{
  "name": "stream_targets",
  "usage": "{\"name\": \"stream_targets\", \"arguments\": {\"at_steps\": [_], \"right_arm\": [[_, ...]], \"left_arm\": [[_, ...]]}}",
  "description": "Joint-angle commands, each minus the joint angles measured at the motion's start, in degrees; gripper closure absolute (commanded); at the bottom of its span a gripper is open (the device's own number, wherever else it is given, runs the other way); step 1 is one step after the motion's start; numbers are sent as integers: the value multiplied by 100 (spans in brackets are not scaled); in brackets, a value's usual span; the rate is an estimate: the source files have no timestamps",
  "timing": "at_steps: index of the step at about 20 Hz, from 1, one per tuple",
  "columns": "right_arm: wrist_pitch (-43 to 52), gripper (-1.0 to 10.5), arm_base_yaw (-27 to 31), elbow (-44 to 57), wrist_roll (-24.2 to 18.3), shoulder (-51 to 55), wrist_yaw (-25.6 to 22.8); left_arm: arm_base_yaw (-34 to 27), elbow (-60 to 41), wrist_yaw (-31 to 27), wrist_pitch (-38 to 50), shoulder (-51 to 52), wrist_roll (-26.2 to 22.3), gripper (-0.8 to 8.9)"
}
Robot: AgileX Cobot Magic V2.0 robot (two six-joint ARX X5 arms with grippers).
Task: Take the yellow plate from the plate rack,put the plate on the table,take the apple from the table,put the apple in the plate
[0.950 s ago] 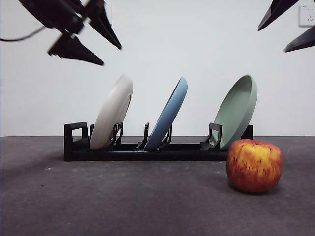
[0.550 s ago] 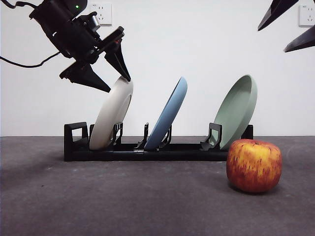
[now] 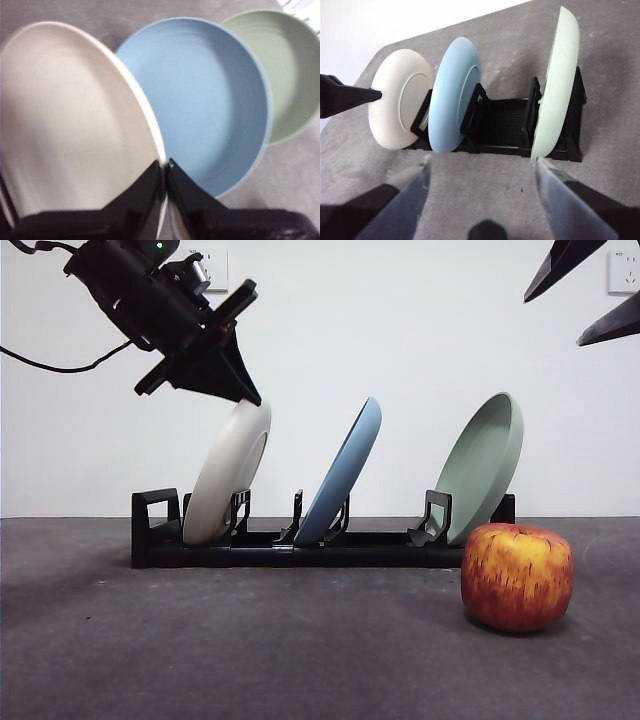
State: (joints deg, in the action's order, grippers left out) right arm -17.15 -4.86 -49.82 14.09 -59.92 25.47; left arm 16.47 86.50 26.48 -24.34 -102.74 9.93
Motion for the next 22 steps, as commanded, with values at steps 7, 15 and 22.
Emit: {"name": "stream_targets", "arguments": {"at_steps": [7,15,22], "right_arm": [[13,601,-9,-20,-48,-20,9],[13,601,-9,-20,-48,-20,9],[13,601,-9,-20,-46,-20,9]], "left_arm": [[-7,671,579,-634,153,-289,822],[278,1696,459,-2500,577,-1276,822],[981,1725,-627,-3534,1445,-1827,822]]}}
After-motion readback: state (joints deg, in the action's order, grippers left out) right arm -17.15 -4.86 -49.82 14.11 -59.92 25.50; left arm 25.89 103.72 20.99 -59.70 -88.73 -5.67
